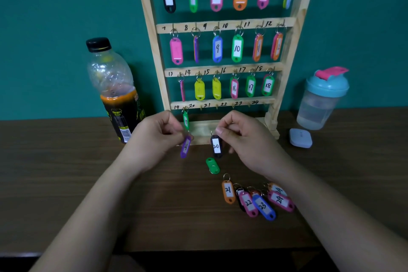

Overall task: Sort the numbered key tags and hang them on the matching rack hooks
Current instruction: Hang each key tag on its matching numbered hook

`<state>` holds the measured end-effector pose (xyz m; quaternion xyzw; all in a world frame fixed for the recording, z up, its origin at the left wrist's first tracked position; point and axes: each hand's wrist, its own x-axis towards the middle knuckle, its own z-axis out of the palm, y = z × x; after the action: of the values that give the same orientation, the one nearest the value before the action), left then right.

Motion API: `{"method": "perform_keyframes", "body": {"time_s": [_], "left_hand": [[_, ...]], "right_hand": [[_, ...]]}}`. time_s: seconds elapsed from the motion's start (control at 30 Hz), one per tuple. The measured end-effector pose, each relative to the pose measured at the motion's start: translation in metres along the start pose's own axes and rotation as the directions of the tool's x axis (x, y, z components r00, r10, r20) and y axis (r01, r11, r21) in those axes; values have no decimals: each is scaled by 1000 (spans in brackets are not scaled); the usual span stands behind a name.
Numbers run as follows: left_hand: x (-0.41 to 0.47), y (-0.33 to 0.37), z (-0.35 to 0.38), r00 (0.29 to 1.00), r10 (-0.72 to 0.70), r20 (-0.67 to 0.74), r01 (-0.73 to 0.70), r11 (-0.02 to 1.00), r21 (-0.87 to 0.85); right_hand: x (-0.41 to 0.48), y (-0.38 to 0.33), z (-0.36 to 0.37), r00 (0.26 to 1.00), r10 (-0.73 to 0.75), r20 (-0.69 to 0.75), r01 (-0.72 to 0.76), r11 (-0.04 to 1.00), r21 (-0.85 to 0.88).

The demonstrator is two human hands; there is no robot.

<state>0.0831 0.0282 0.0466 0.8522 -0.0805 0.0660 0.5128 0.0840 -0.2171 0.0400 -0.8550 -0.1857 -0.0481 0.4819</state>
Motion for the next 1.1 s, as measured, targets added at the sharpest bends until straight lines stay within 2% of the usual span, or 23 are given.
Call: {"method": "perform_keyframes", "body": {"time_s": [0.3, 0.6, 0.83, 1.0, 1.1], "left_hand": [[1, -14, 0, 999, -27, 24, 24, 990, 141], [0, -14, -2, 997, -66, 46, 60, 989, 133], [-3, -12, -1, 996, -50, 71, 38, 987, 156], [-3, -11, 0, 997, -34, 66, 25, 990, 141], [-2, -12, -1, 998, -26, 61, 17, 989, 147]], "right_hand": [[4, 2, 7, 1000, 21, -10, -22, 999, -27], [25, -2, 23, 994, 41, -105, -42, 999, -8], [51, -5, 30, 968, 37, -247, -40, 999, -10], [60, -10, 34, 960, -7, -280, -6, 999, -46], [64, -11, 37, 955, 14, -297, -33, 998, -60]]}}
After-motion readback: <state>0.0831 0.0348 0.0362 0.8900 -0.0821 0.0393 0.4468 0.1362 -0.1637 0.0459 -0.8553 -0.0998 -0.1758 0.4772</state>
